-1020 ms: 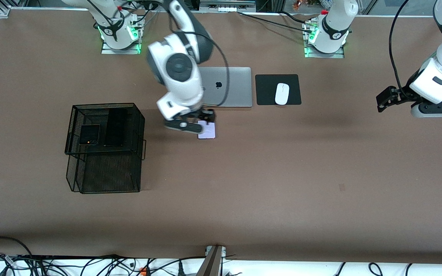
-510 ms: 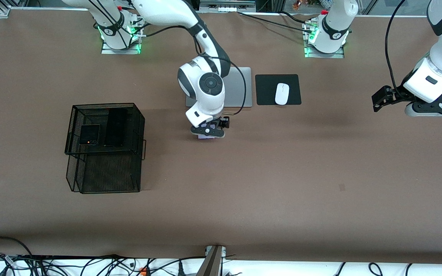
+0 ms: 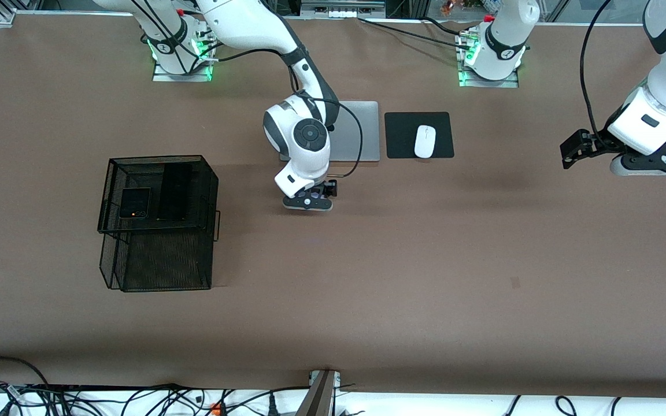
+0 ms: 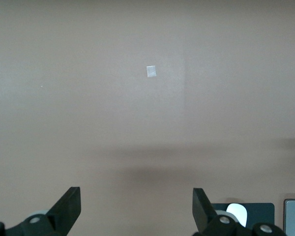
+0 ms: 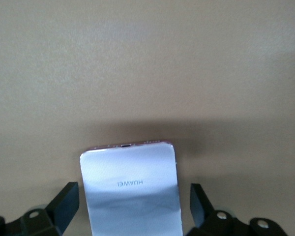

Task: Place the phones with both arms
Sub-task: 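Grasp the white Huawei phone with the right gripper and lift it, then carry the Huawei phone with the right gripper into the mesh basket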

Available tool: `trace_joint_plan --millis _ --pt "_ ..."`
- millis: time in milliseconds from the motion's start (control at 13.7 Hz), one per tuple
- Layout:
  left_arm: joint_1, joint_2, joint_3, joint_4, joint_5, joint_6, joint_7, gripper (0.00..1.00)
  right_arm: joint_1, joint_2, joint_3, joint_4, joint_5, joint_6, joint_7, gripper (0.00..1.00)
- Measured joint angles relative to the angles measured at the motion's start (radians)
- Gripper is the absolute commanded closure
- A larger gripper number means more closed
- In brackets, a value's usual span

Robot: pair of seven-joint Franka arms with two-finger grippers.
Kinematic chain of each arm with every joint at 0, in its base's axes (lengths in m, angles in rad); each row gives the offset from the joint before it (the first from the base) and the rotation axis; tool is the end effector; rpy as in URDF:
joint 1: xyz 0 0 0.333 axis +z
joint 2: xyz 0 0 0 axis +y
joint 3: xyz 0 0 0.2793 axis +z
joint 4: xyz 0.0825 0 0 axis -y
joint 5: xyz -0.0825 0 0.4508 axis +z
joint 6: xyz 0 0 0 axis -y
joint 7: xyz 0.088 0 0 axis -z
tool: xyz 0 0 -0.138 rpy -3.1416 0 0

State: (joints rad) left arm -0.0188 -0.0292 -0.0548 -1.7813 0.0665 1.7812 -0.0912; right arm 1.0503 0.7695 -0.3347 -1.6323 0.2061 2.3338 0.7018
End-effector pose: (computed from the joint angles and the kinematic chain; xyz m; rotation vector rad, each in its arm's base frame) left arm 0.6235 -0.0384 0.4793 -3.0769 -0.0072 -0.0530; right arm 0.5252 0.4731 0.0807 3.0636 -0.0693 0.0631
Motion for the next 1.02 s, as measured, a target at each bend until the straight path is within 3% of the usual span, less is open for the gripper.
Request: trace_joint_plan --millis 146,218,364,437,655,801,1020 --pt "0.000 0.000 0.000 0.000 0.000 0.001 0.000 0.00 0.001 0.007 0.003 -0.006 0.000 0.015 -0.012 0.09" --pt "0.000 0.000 0.000 0.000 0.000 0.001 0.000 0.00 0.000 0.010 0.003 -0.009 0.000 0.024 -0.016 0.24" --pt "0.000 0.000 0.000 0.000 0.000 0.002 0.000 0.00 0.000 0.012 0.003 -0.013 0.000 0.036 -0.025 0.70" --pt "0.000 0.000 0.000 0.000 0.000 0.002 0.000 0.00 0.000 0.012 0.002 -0.013 0.000 0.036 -0.030 0.80" --pt "0.000 0.000 -0.001 0.000 0.000 0.002 0.000 0.00 0.000 0.001 0.000 0.008 0.000 0.003 -0.037 0.80" --pt "-0.001 0.000 -0.001 0.000 0.000 0.002 0.000 0.00 0.001 -0.042 -0.016 0.073 0.000 -0.125 -0.037 0.80" --pt "-0.001 0.000 -0.002 0.000 0.000 0.002 0.000 0.00 -0.007 -0.146 -0.092 0.201 0.000 -0.373 -0.050 0.80"
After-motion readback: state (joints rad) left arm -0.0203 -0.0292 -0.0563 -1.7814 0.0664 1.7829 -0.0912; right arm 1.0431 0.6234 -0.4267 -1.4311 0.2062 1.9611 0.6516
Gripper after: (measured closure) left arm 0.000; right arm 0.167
